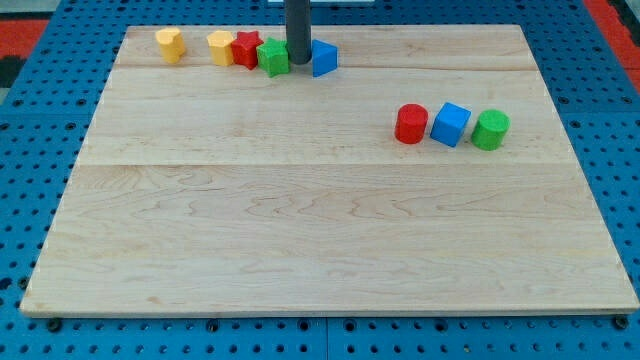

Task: Push the blue triangle towards the red circle

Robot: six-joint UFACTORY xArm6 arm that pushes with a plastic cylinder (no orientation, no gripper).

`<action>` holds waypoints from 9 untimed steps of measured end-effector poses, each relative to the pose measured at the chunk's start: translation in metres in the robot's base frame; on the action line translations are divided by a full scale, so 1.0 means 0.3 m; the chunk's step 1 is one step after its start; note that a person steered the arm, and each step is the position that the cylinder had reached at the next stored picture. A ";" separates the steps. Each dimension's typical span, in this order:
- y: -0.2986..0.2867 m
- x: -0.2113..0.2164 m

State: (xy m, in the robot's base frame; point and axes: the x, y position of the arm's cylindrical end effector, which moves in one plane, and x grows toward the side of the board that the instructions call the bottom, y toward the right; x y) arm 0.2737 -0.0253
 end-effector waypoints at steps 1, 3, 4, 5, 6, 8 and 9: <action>-0.018 -0.071; 0.051 -0.076; 0.109 -0.053; 0.173 -0.100; 0.180 -0.106; 0.186 0.018; 0.186 0.019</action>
State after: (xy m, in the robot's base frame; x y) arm 0.2793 0.0306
